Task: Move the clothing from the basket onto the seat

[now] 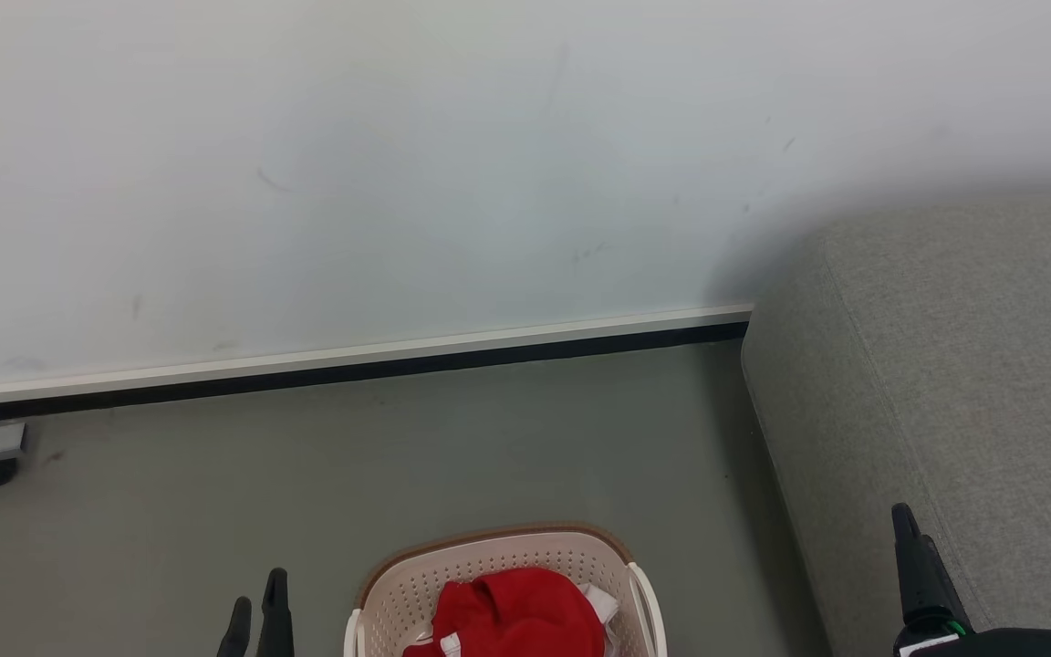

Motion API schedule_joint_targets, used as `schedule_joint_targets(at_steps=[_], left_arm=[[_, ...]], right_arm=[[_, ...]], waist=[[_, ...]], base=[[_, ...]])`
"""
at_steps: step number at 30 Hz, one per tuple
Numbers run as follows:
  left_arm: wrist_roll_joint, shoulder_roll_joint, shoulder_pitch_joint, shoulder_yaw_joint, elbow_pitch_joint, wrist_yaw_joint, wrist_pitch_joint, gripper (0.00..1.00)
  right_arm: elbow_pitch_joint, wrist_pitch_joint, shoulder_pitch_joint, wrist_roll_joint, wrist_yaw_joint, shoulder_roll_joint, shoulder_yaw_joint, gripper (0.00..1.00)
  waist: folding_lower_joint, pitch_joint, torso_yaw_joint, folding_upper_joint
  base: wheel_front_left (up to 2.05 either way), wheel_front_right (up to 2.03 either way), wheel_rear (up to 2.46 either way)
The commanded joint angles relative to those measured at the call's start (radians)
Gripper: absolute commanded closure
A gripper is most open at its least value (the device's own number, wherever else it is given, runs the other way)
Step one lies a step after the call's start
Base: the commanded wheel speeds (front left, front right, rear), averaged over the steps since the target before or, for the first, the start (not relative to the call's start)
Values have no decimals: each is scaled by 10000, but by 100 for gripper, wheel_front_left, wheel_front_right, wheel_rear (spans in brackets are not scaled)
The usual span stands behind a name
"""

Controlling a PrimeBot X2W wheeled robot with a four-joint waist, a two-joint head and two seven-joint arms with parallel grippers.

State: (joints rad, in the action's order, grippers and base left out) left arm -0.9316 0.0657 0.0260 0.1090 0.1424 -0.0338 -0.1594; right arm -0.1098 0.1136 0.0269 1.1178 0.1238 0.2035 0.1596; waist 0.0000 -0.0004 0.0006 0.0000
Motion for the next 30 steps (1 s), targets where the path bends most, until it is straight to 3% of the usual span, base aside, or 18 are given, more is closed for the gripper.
schedule_joint_targets(at_steps=[1, 9, 30], left_arm=[[616, 55, 286, 21, 18, 29, -85, 0], [2293, 67, 528, 30, 259, 206, -233, 0], [4849, 259, 577, -182, 436, 419, -545, 0]], right_arm=[[176, -95, -210, -548, 55, -29, -74, 0], [346, -577, -153, -2501, 63, -271, -82, 0], [618, -1003, -101, -5569, 79, -741, -455, 0]], waist=[[0, -1, 6, 0], [0, 16, 40, 0], [0, 68, 76, 0]], base=[[0, 0, 0], [0, 0, 0], [0, 0, 0]])
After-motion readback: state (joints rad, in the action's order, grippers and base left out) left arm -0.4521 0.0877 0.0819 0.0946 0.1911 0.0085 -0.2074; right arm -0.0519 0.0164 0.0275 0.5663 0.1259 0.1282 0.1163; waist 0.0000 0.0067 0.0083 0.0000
